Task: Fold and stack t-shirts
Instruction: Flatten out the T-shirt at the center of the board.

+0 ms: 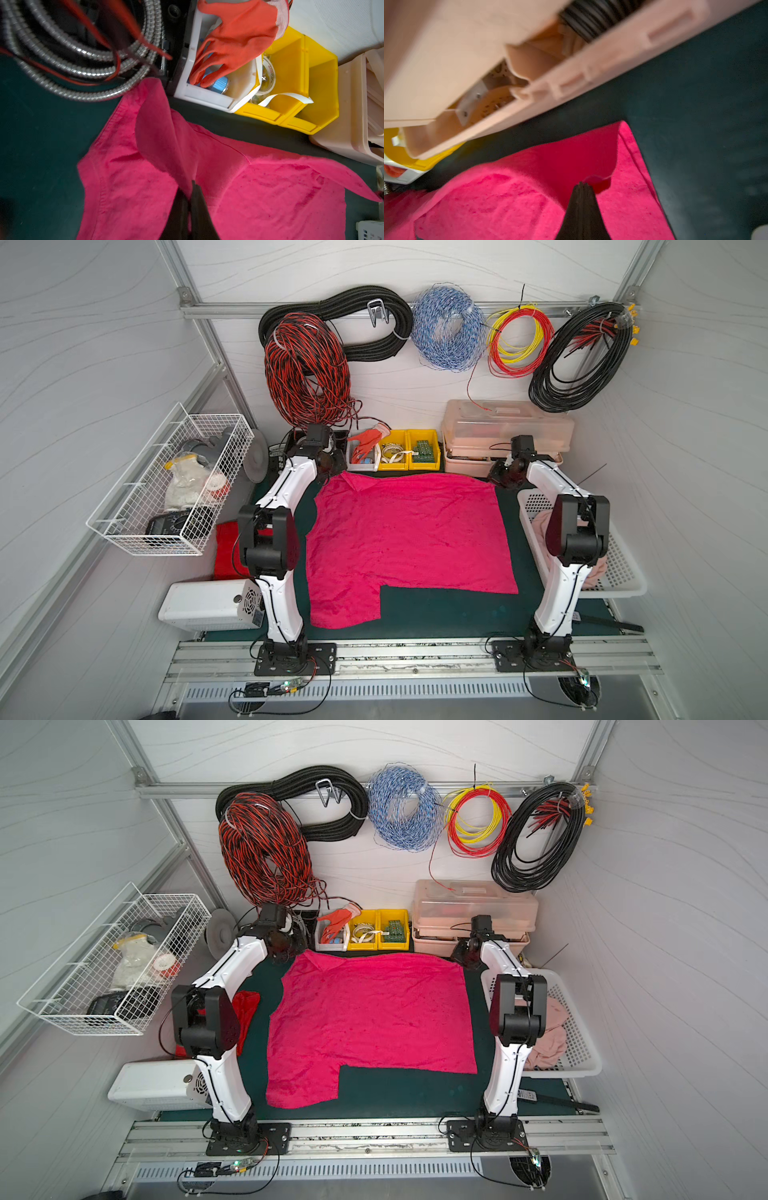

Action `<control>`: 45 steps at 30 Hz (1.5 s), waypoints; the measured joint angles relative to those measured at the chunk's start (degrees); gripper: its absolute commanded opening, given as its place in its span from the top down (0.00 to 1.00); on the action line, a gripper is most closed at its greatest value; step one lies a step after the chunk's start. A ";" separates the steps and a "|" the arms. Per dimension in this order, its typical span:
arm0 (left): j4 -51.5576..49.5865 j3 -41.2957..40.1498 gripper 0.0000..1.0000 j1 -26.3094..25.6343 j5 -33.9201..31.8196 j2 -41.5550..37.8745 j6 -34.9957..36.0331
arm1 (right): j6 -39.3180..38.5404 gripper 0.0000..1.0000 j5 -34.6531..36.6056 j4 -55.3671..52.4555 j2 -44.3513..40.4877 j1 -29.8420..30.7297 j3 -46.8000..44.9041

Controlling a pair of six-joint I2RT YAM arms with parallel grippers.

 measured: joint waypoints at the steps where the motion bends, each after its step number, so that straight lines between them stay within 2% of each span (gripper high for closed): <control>1: -0.07 -2.03 1.00 0.11 -0.17 -1.66 -0.33 | 0.02 1.00 0.00 -0.15 -0.59 -0.22 -1.49; 6: -1.14 -12.37 1.00 0.37 -0.59 -8.79 -2.25 | 0.33 1.00 0.04 -0.68 -4.96 -0.74 -7.39; 12: -2.29 -21.00 1.00 0.37 -0.24 -11.91 -4.46 | 0.72 1.00 0.04 -1.29 -10.14 -0.66 -10.75; 29: -6.27 -23.50 1.00 0.37 -1.22 -11.89 -7.61 | 2.47 1.00 2.84 -7.39 -9.35 1.07 -10.56; 30: -6.49 -23.50 1.00 0.37 -1.25 -11.87 -7.74 | 2.60 0.95 2.84 -7.65 -8.98 1.14 -10.56; 31: -6.69 -23.50 1.00 0.37 -1.25 -11.85 -7.76 | 2.86 0.76 2.93 -7.93 -8.55 1.16 -10.51; 32: -6.84 -23.50 0.84 0.37 -1.25 -11.85 -7.76 | 3.10 0.60 3.06 -8.35 -8.07 1.22 -10.43; 34: -7.08 -23.50 0.57 0.37 -1.27 -11.85 -7.76 | 3.34 0.37 3.74 -9.18 -7.45 1.49 -10.36; 35: -7.19 -23.50 0.45 0.37 -1.38 -11.85 -7.69 | 3.43 0.20 3.91 -9.51 -7.43 1.66 -10.34; 36: -7.30 -23.50 0.40 0.37 -1.62 -11.87 -7.61 | 3.61 0.13 4.24 -9.64 -7.52 1.86 -10.03; 37: -7.48 -23.50 0.39 0.39 -2.03 -11.96 -7.93 | 3.82 0.12 4.52 -9.73 -7.65 2.36 -9.62; 40: -8.00 -23.52 0.40 0.48 -3.06 -12.98 -7.74 | 4.52 0.17 5.35 -10.32 -7.80 3.23 -8.20; 41: -8.17 -23.50 0.44 0.55 -3.39 -13.53 -7.63 | 4.57 0.24 5.44 -10.43 -7.80 3.21 -7.74; 42: -8.48 -23.15 0.49 0.68 -3.65 -13.92 -7.32 | 4.63 0.36 5.44 -10.54 -7.80 3.19 -7.19; 44: -9.11 -20.61 0.87 1.09 -3.69 -13.31 -6.56 | 4.76 0.75 5.57 -10.60 -7.65 3.72 -5.40; 45: -9.38 -18.75 1.00 1.31 -3.65 -12.37 -6.54 | 4.87 0.91 5.70 -10.75 -7.32 4.09 -4.22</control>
